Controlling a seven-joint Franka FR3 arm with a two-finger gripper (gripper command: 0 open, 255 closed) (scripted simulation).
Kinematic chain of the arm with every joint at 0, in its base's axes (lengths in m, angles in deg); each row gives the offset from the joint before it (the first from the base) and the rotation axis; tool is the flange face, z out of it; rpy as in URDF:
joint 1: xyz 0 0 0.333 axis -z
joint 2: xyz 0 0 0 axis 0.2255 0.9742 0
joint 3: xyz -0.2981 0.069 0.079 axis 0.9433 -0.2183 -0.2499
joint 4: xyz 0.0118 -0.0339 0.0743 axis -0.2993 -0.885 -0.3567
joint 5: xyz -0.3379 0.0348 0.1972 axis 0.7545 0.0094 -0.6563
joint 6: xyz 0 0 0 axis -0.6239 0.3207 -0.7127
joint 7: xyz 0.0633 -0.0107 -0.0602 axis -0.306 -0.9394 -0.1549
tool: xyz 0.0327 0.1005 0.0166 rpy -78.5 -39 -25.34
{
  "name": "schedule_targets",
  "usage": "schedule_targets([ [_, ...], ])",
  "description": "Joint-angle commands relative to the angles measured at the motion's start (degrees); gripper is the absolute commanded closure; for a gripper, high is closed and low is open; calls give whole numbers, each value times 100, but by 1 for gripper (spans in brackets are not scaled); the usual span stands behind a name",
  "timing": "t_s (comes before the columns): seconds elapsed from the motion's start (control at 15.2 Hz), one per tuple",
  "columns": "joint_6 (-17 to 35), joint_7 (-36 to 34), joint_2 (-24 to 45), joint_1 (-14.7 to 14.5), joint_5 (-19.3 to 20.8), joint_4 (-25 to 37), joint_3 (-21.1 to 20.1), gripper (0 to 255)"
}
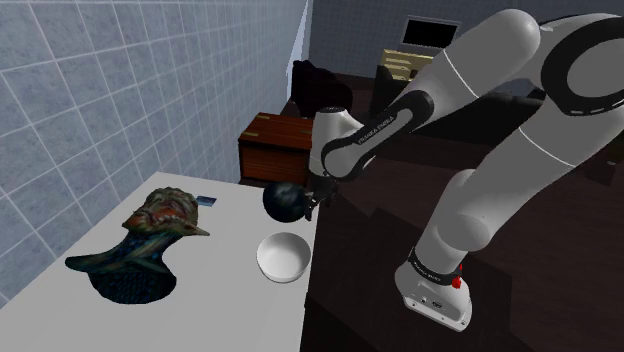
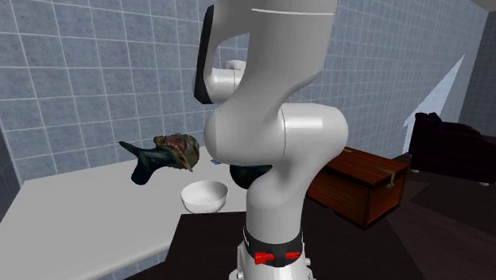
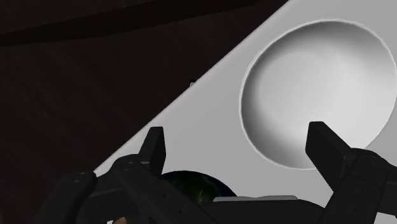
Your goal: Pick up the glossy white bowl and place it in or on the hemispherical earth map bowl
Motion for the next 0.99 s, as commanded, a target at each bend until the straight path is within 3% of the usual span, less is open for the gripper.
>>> schedule_targets([
  [0.0, 622, -81, 557, -33, -23, 19, -89, 0],
  [0.26, 1681, -295, 1706, -49, 113, 230, -197, 0],
  [0.92, 2531, -468, 2658, -112, 345, 343, -127, 0],
])
